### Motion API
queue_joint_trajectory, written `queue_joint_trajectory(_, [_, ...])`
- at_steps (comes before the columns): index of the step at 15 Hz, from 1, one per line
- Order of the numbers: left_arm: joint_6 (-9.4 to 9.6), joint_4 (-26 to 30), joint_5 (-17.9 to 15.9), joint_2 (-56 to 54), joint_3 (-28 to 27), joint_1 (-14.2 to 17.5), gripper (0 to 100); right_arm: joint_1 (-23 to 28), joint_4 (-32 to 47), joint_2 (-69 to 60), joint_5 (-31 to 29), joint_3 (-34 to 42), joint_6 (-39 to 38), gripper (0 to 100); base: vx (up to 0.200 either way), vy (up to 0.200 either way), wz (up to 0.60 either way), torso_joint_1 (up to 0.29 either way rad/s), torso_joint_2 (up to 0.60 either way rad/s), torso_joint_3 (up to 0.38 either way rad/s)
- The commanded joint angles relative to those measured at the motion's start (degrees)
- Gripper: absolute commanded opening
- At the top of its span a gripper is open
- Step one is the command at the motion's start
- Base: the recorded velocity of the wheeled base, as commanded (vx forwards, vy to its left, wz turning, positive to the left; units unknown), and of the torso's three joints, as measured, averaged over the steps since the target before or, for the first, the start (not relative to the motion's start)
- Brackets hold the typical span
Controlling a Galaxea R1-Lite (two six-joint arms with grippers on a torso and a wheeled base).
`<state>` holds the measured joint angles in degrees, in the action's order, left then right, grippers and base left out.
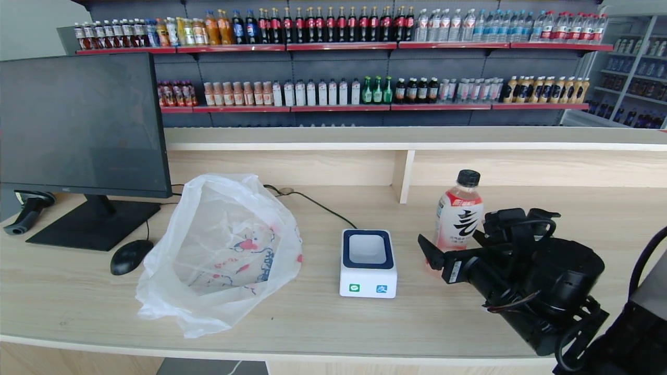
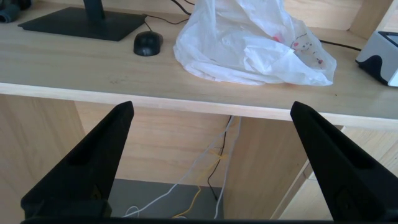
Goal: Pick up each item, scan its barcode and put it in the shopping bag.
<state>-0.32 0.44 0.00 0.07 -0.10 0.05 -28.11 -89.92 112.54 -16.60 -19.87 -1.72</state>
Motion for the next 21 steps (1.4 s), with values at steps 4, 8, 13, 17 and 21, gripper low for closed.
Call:
queue_joint_trajectory(4, [-0.03, 0.0, 0.0, 0.0, 0.0, 0.0, 100, 0.3, -0.1, 1.9, 0.0, -1.9, 0.5, 100, 0.000, 0.000, 0.00, 0.000, 0.00, 0.000])
queue_joint_trajectory(8, [-0.03, 0.0, 0.0, -0.1, 0.0, 0.0, 100, 0.4, -0.1, 2.9, 0.0, -2.9, 0.5, 100, 0.000, 0.000, 0.00, 0.000, 0.00, 0.000])
queue_joint_trajectory(13, [-0.03, 0.0, 0.0, 0.0, 0.0, 0.0, 100, 0.4, -0.1, 4.3, -0.4, -4.8, 0.5, 100, 0.000, 0.000, 0.00, 0.000, 0.00, 0.000])
queue_joint_trajectory(17, [-0.03, 0.0, 0.0, 0.0, 0.0, 0.0, 100, 0.4, -0.1, 5.3, -0.6, -5.4, 0.6, 100, 0.000, 0.000, 0.00, 0.000, 0.00, 0.000])
queue_joint_trajectory(21, [-0.03, 0.0, 0.0, 0.0, 0.0, 0.0, 100, 0.5, -0.1, 6.0, -0.6, -6.5, 0.6, 100, 0.000, 0.000, 0.00, 0.000, 0.00, 0.000])
